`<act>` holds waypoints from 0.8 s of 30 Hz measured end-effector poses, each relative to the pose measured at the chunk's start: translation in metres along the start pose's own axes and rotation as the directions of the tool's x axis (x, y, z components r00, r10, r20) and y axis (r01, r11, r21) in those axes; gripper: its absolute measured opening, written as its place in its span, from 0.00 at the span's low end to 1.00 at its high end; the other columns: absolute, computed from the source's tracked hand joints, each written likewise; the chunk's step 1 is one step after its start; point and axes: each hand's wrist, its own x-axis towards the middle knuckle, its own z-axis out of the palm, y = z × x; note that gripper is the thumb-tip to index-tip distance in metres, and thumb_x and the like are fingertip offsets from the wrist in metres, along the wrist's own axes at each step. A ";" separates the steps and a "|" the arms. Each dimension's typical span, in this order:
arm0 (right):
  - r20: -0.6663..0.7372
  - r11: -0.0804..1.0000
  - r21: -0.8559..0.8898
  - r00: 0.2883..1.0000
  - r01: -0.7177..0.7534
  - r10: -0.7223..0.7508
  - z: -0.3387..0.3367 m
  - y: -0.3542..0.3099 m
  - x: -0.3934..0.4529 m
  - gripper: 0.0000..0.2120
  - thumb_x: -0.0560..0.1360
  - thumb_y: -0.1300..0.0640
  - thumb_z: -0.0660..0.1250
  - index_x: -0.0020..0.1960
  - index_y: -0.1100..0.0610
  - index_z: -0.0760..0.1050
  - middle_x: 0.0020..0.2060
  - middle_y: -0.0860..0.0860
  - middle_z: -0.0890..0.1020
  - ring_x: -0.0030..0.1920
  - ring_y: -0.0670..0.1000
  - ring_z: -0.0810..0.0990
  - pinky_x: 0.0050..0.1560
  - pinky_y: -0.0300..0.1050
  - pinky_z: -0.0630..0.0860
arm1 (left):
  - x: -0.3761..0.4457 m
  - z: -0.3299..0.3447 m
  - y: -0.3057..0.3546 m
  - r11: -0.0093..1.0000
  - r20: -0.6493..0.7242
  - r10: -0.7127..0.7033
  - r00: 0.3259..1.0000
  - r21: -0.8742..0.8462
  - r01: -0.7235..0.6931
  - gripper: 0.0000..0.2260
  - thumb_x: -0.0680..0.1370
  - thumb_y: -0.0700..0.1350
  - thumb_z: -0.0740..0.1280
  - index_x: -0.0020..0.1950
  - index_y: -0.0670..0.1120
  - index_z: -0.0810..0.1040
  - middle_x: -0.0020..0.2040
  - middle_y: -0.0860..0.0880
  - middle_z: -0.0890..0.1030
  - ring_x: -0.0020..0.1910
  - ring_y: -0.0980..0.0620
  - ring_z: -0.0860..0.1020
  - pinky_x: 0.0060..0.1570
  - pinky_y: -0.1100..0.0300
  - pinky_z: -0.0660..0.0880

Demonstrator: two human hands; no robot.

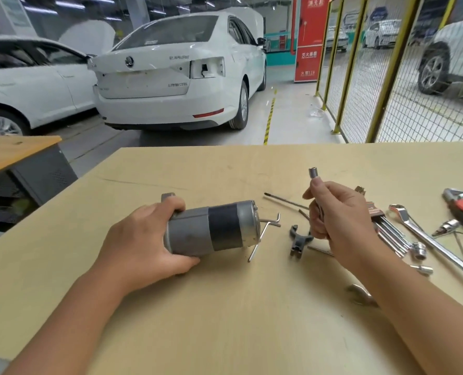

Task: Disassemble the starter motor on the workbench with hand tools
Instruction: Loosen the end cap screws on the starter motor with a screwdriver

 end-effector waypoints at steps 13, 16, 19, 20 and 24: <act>-0.095 0.998 -0.043 0.995 0.036 -0.040 0.004 -0.014 -0.010 0.17 0.79 0.47 0.68 0.40 0.58 0.82 0.32 0.51 0.77 0.35 0.50 0.71 0.38 0.46 0.65 | -0.082 -0.001 0.053 0.878 -0.115 -0.053 0.992 -0.479 -0.009 0.45 0.59 0.67 0.79 0.73 0.73 0.63 0.46 0.60 0.80 0.37 0.55 0.82 0.35 0.61 0.79; -0.095 0.994 -0.094 0.994 0.053 -0.062 0.004 -0.014 -0.012 0.17 0.78 0.45 0.68 0.40 0.56 0.83 0.33 0.50 0.78 0.34 0.49 0.71 0.38 0.44 0.66 | -0.081 0.014 0.049 0.894 -0.258 0.012 0.966 -0.431 -0.127 0.43 0.60 0.68 0.78 0.72 0.73 0.64 0.56 0.62 0.78 0.47 0.56 0.79 0.43 0.62 0.76; -0.120 0.989 -0.143 0.991 0.046 -0.064 0.003 -0.015 -0.010 0.18 0.78 0.43 0.67 0.40 0.55 0.84 0.33 0.48 0.78 0.34 0.48 0.72 0.37 0.43 0.66 | -0.055 0.018 0.048 0.948 -0.177 0.059 0.982 -0.298 -0.111 0.51 0.57 0.76 0.75 0.76 0.74 0.56 0.75 0.64 0.63 0.71 0.57 0.66 0.64 0.54 0.68; -0.133 0.987 -0.159 0.990 0.034 -0.056 0.003 -0.014 -0.009 0.18 0.79 0.43 0.67 0.39 0.54 0.84 0.32 0.48 0.78 0.33 0.48 0.72 0.36 0.43 0.66 | -0.043 0.020 0.050 0.954 -0.144 0.132 0.981 -0.250 -0.165 0.52 0.58 0.77 0.74 0.78 0.72 0.56 0.78 0.62 0.59 0.75 0.55 0.62 0.68 0.50 0.66; -0.128 0.954 -0.298 0.991 -0.001 -0.039 -0.001 -0.006 -0.002 0.20 0.82 0.43 0.62 0.37 0.54 0.77 0.23 0.47 0.75 0.25 0.46 0.70 0.30 0.42 0.65 | 0.011 0.028 0.067 0.878 -0.079 0.403 0.912 -0.248 -0.410 0.46 0.64 0.74 0.74 0.77 0.58 0.68 0.78 0.55 0.69 0.76 0.53 0.68 0.72 0.43 0.69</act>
